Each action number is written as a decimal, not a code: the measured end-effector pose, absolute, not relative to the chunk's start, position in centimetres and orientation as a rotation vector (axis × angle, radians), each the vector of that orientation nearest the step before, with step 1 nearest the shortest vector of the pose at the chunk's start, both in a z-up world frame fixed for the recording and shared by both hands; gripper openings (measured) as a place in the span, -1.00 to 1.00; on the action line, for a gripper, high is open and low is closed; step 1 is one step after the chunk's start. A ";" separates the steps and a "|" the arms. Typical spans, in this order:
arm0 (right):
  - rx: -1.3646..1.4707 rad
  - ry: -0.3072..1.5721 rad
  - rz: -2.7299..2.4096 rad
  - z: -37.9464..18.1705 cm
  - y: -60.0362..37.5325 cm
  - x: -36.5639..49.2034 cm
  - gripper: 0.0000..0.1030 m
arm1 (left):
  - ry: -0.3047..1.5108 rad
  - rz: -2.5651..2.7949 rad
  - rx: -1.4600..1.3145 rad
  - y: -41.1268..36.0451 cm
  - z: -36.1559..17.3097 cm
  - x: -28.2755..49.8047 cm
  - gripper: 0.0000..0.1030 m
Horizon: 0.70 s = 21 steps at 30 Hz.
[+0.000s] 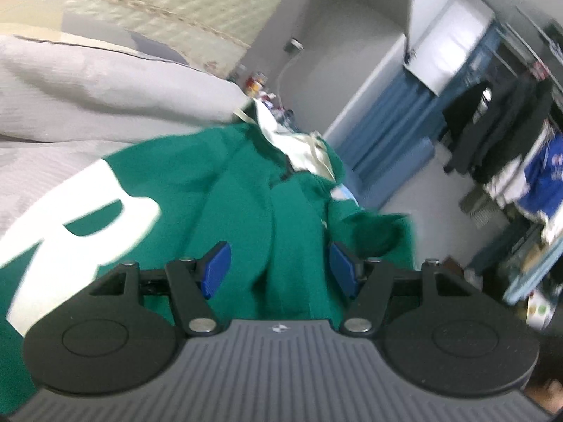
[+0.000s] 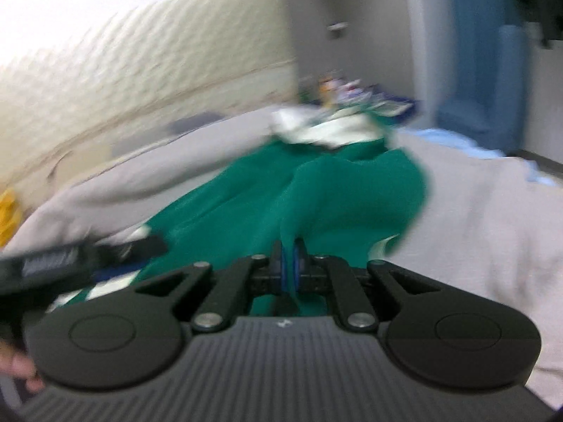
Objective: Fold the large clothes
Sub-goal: 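Grasp the green sleeve cuff with the right gripper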
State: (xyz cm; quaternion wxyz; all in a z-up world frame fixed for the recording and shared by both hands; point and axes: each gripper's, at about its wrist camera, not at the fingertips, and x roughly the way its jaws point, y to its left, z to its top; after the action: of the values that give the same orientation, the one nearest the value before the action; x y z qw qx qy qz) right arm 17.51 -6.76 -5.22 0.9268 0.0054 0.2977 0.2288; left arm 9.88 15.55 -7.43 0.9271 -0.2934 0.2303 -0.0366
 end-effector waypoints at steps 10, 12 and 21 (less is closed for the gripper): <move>-0.051 0.716 0.555 -11.7 -3.6 17.0 -0.85 | 0.503 -0.162 -0.842 20.3 -9.8 12.0 0.29; -0.007 0.721 0.543 -11.3 -3.2 17.0 -0.82 | 0.535 -0.225 -0.838 19.2 -10.4 13.0 0.29; 0.029 0.720 0.513 -10.7 -4.2 14.8 -0.77 | 0.718 -0.246 -0.541 12.1 -12.5 16.2 0.21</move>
State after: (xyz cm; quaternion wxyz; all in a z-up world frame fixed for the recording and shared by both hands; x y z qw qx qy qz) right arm 14.84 -4.15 -10.72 0.9037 0.0141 0.3485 0.2482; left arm 16.22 12.14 -12.46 0.8934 -0.2610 0.3460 -0.1186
